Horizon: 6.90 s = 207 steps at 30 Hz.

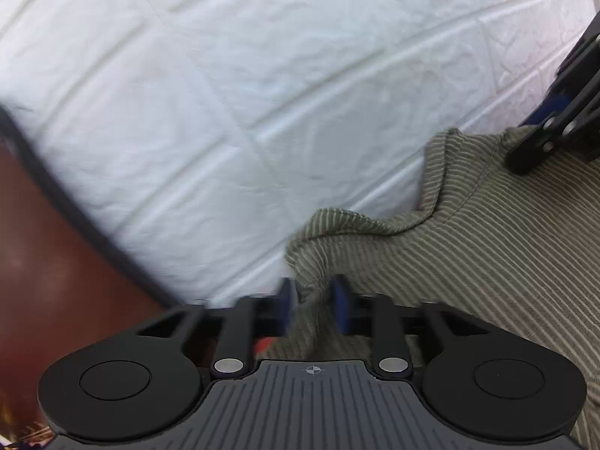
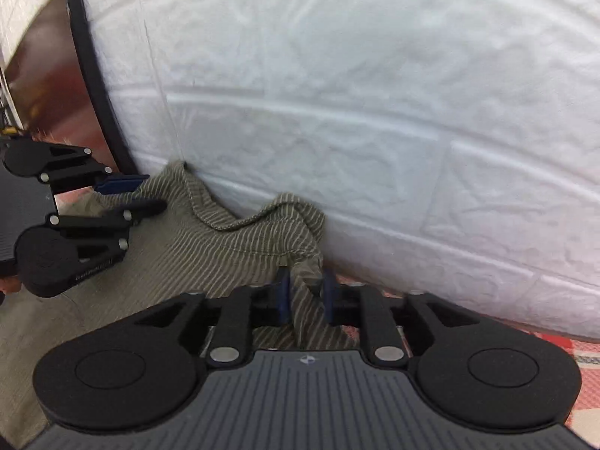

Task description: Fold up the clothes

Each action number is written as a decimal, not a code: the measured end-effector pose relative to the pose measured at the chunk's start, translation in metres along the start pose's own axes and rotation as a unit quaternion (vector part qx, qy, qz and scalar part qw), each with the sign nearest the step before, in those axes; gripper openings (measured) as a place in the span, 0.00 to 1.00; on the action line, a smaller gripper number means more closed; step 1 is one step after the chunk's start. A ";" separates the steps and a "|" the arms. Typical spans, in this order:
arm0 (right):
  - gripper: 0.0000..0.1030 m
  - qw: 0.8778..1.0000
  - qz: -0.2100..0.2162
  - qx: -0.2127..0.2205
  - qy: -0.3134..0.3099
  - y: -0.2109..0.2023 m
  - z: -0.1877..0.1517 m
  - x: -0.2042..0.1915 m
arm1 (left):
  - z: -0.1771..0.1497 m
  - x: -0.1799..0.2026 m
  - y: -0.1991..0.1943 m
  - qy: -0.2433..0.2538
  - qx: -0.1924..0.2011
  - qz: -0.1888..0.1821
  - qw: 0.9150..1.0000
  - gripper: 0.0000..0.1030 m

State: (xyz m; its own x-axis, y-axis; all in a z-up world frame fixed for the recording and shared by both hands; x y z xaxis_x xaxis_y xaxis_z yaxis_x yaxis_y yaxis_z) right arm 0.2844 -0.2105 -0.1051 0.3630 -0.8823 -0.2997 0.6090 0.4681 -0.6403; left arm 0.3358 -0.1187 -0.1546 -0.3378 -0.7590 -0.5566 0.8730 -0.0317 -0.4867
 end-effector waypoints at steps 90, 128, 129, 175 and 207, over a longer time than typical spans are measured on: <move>0.55 0.979 -0.119 0.032 0.164 -0.199 -0.144 0.027 | -0.176 -0.156 -0.112 -0.127 -0.161 0.124 0.971 0.58; 0.07 0.856 -0.012 0.178 0.486 -0.156 -0.200 0.050 | -0.224 -0.153 -0.106 -0.363 -0.218 0.090 0.901 0.01; 0.08 0.854 -0.008 0.177 0.489 -0.156 -0.199 0.050 | -0.223 -0.154 -0.107 -0.361 -0.219 0.089 0.902 0.03; 0.73 0.978 -0.020 -0.135 -0.160 0.142 0.021 -0.369 | -0.446 -0.306 -0.271 -0.396 -0.197 0.130 0.887 0.85; 0.73 0.969 0.032 -0.240 -0.058 0.213 0.030 -0.358 | -0.377 -0.330 -0.316 -0.410 -0.070 0.128 0.901 0.17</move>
State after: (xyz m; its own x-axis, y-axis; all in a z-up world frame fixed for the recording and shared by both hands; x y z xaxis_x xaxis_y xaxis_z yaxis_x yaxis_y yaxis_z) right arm 0.3053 0.2069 -0.1132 0.4822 -0.8282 -0.2856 0.1956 0.4196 -0.8864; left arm 0.0388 0.3871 -0.0709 0.2914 -0.9566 -0.0074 0.8126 0.2516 -0.5257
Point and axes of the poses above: each gripper's, at about its wrist camera, not at the fingertips, and y roughly the way its jaws point, x to its right, z to its top, the point moved 7 cm from there along y, roughly the way its jaws point, and after that the axes turned 13 degrees about z, right-handed, at the moved point
